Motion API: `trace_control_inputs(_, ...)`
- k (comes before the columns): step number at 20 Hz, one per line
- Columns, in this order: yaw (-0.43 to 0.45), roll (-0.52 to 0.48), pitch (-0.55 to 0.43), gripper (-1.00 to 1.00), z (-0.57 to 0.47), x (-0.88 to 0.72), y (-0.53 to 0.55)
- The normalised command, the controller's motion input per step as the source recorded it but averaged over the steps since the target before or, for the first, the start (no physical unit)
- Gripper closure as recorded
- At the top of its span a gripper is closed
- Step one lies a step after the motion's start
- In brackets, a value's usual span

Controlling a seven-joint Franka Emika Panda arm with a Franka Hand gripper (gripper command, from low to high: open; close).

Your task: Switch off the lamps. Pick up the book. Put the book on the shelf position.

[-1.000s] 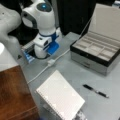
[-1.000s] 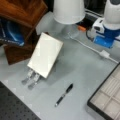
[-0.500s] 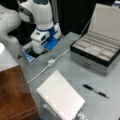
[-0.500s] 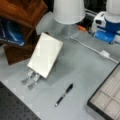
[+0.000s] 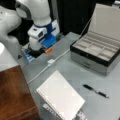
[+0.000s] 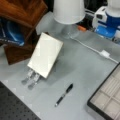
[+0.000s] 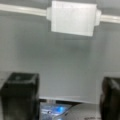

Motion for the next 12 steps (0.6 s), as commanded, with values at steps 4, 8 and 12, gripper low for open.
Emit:
trace_control_inputs(4, -0.084, -0.072, 0.148, -1.00, 0.21, 0.17, -0.09)
trace_control_inputs(8, -0.088, -0.078, 0.202, -1.00, 0.31, 0.30, -0.10)
trace_control_inputs(12, -0.097, -0.125, 0.252, -1.00, 0.32, 0.38, -0.07)
